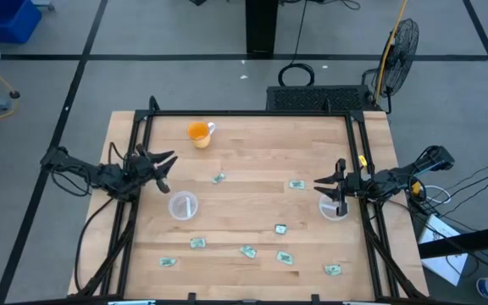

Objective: Pick and place items into bin
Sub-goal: Put the stevia packet into the left transparent bin

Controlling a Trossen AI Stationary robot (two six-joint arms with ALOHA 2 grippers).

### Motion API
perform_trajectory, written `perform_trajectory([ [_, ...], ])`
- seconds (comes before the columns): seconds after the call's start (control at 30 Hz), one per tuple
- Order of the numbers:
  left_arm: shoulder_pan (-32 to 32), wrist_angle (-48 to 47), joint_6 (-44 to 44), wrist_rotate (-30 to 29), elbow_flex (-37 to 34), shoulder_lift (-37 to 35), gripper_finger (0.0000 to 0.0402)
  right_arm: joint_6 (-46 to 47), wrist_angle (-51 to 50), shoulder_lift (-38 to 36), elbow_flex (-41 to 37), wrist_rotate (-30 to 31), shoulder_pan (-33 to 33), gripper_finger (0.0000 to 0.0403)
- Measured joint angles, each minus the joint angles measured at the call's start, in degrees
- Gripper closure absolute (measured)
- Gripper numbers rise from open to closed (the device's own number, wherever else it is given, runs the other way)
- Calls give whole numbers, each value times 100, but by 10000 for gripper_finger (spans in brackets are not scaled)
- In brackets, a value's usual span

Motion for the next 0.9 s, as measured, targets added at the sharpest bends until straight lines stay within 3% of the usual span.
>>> perform_trajectory([
  [0.3,19,399,-346,711,200,15,298,0,-1,0,-1,-2,0,312],
  [0.43,140,-546,-417,803,972,399,298,-2,0,0,-1,-1,0,312],
  [0.63,440,-2783,-1327,962,2419,1971,298,-2,0,0,0,-2,0,312],
  [0.8,767,-3016,-1526,1320,2937,3399,298,-1,2,0,-1,-2,-1,312],
  [0.9,1011,-3022,-2252,1435,3067,4112,298,0,2,0,0,0,0,312],
])
